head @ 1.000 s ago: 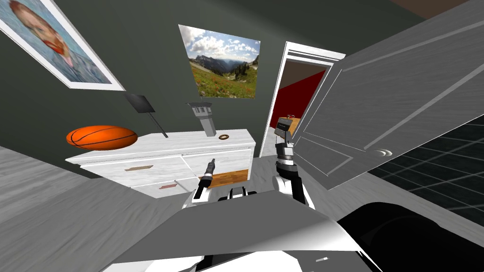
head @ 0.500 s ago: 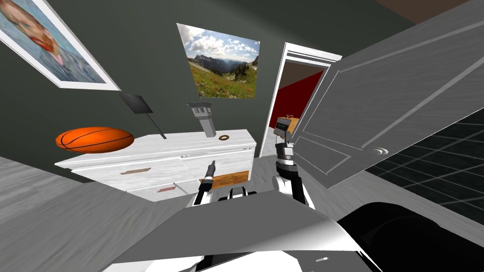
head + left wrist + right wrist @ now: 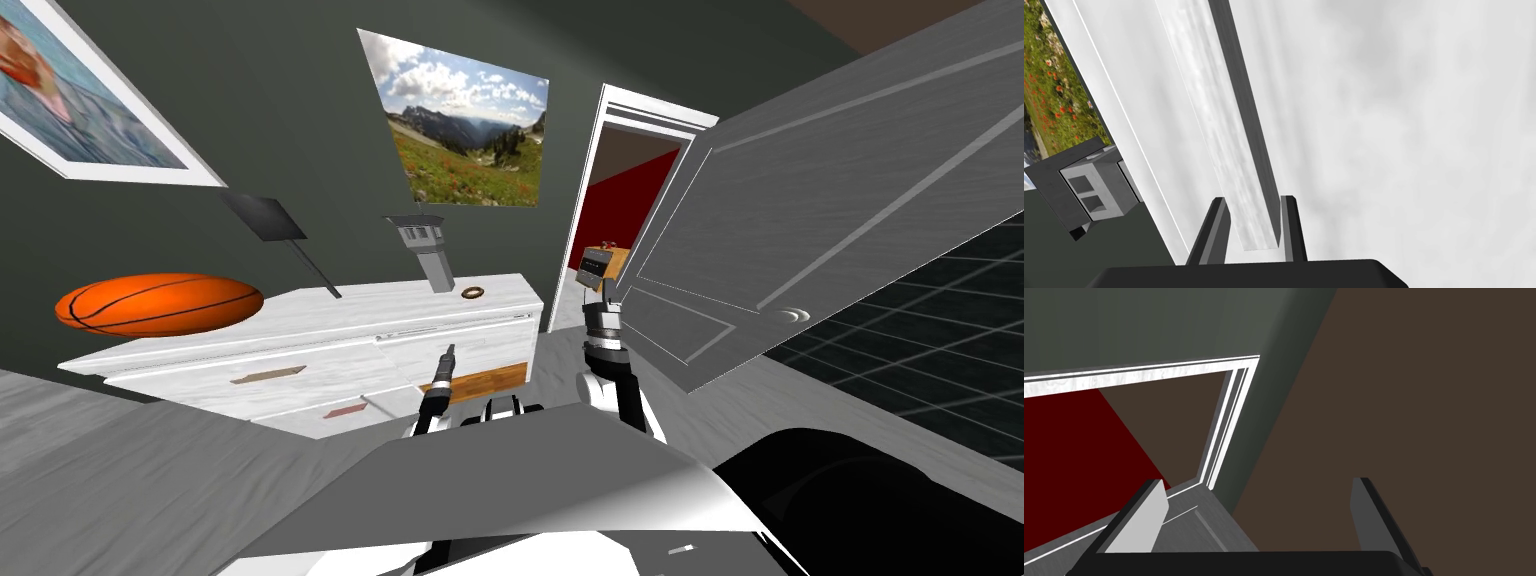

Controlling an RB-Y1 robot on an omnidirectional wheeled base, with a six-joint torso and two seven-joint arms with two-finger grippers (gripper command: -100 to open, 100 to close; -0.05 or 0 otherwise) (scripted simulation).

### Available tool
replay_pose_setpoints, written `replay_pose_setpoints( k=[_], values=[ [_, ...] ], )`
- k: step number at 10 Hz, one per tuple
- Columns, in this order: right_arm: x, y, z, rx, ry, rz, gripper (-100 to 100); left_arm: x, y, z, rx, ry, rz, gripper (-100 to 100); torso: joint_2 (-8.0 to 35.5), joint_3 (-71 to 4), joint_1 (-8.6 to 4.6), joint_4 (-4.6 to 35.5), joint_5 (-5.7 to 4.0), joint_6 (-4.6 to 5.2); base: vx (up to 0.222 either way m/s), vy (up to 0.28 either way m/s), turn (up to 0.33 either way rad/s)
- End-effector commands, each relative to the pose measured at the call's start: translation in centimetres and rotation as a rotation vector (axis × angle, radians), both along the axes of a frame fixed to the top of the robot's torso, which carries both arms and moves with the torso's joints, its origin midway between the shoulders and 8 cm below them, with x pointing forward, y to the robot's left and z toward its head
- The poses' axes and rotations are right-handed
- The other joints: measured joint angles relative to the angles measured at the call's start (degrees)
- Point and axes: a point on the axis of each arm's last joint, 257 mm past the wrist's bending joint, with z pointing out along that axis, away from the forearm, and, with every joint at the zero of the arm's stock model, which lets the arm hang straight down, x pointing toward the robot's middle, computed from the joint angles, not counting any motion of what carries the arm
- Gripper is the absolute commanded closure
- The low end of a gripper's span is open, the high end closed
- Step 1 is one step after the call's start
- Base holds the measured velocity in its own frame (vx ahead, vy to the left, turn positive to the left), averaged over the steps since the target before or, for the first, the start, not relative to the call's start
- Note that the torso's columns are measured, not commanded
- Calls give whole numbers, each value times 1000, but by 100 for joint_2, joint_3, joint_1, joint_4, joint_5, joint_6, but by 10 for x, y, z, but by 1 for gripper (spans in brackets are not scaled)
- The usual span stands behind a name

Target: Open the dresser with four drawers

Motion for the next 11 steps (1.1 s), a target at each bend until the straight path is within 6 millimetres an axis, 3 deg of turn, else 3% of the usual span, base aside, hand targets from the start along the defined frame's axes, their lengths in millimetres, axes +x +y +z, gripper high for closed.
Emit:
replay_pose_setpoints(
  k=[1, 5, 6, 11],
  values=[
    [0, 0, 0, 0, 0, 0, 0, 4, -1, 2, 3, 7, -1, 100, 6, 1, -10, 12, -7, 4, -88, -18, 24],
    [0, 0, 0, 0, 0, 0, 0, 10, 0, 0, 7, 38, 0, 100, 36, 17, -21, 28, -15, 2, -146, -17, 21],
    [0, 0, 0, 0, 0, 0, 0, 11, -2, 7, 5, 16, -5, 100, 25, 10, -23, 28, -18, 0, -70, -16, 5],
    [0, 0, 0, 0, 0, 0, 0, 5, -3, 1, 8, 40, -8, 100, 40, 19, -24, 33, -18, 2, -173, -8, 20]
  ],
)
